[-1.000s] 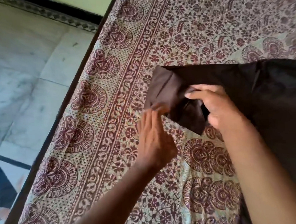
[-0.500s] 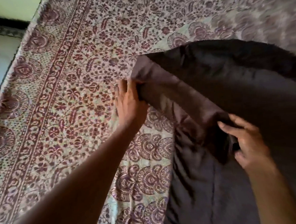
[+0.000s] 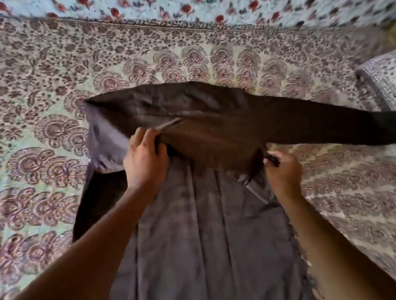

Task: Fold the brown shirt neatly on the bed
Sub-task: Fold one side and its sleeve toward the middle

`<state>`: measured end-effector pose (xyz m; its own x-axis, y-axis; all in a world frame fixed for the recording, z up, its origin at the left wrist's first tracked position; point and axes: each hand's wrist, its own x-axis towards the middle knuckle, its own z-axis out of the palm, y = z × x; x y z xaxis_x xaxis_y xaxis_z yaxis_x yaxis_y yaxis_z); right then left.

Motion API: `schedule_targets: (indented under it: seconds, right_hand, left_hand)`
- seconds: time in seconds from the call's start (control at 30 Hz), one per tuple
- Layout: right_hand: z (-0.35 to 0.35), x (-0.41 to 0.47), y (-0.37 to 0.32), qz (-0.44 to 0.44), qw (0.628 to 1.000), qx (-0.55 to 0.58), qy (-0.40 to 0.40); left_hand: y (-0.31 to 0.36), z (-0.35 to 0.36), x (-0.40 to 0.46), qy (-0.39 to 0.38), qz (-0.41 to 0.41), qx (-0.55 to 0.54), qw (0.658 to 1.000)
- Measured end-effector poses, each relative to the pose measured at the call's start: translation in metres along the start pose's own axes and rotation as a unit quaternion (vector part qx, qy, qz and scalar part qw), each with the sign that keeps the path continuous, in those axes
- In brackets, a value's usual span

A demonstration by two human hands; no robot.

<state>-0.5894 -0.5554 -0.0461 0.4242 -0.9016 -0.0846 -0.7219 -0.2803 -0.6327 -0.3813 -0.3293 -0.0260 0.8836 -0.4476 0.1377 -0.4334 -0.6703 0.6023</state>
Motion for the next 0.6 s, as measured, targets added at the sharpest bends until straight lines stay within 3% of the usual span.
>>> schedule_targets:
  seconds: [0.13,0.27,0.47,0.6]
  right_hand:
    - [-0.024,0.043,0.007,-0.074,0.988,-0.132,0.034]
    - [-0.044,0.086,0.003,-0.116,0.951,-0.285,0.012]
    - [-0.058,0.151,0.006,-0.167,0.909,-0.381,0.017]
    - [-0.053,0.185,0.009,-0.154,0.886,-0.438,-0.012]
  left_hand:
    - [0.041,0.034,0.011,-0.021,0.025,0.001,0.999]
    - [0.067,0.055,0.031,-0.039,0.009,0.037,0.998]
    - [0.078,0.074,0.047,-0.069,0.067,0.07,0.993]
    - [0.076,0.093,0.049,-0.12,0.113,0.101,0.981]
